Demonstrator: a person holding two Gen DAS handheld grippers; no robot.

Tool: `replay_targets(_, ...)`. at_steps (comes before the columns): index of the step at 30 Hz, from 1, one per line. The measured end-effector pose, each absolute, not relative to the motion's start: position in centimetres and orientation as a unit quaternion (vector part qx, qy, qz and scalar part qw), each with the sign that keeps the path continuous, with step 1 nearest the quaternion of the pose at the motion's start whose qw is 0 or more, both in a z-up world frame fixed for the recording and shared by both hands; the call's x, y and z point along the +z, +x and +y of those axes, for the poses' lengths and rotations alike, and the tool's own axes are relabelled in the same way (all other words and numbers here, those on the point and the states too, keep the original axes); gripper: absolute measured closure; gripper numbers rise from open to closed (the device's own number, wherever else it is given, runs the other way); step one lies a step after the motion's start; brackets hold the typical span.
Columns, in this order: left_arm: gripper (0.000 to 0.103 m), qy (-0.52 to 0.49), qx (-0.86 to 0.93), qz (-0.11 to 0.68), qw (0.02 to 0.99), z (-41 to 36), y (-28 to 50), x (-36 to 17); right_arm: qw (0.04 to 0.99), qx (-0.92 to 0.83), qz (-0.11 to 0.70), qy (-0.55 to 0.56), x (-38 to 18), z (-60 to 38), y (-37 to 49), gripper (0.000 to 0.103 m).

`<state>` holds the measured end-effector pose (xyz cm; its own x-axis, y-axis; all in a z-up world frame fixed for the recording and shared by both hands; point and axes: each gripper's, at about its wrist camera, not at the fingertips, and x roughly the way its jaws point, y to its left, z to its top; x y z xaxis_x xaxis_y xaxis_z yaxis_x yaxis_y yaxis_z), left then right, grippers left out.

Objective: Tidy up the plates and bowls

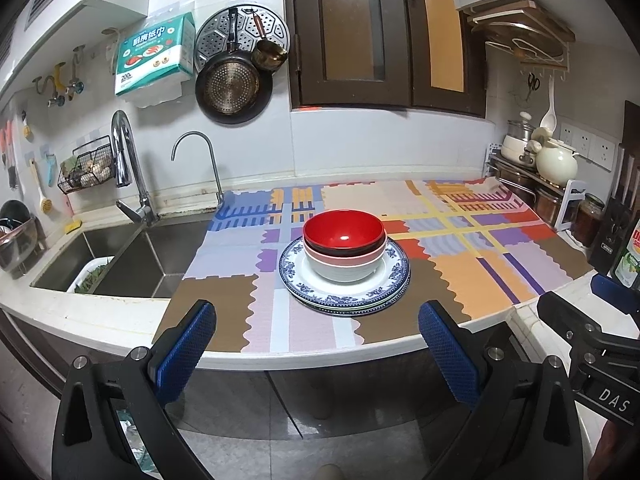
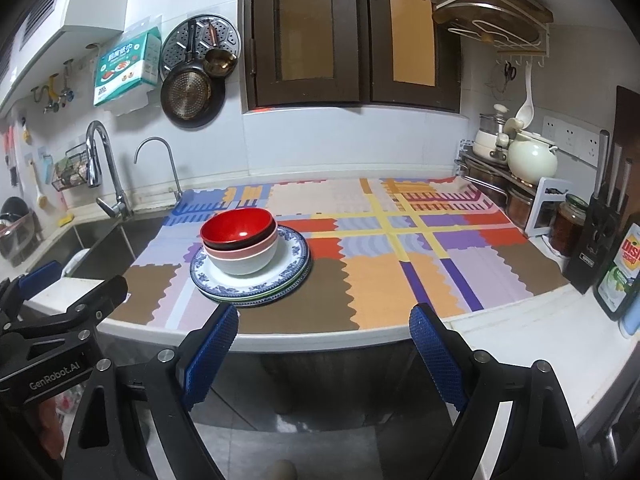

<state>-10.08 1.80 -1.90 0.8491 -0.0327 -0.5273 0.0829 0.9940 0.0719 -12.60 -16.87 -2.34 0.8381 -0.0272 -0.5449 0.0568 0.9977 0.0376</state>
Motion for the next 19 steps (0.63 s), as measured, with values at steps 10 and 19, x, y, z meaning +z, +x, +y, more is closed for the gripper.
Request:
replay_targets(10, 0.000, 0.046, -0.035, 0.278, 0.959, 1.67, -10.07, -2.11, 0.958, -0.028, 0.285, 0.026, -2.43, -16.99, -12.67, 0.015)
replay_targets(19, 0.000, 0.046, -0.032, 0.276, 0.960, 1.68, -9.93, -2.24, 0.958, -0.030, 0.285, 0.023, -2.52, -16.97, -12.70, 0.015)
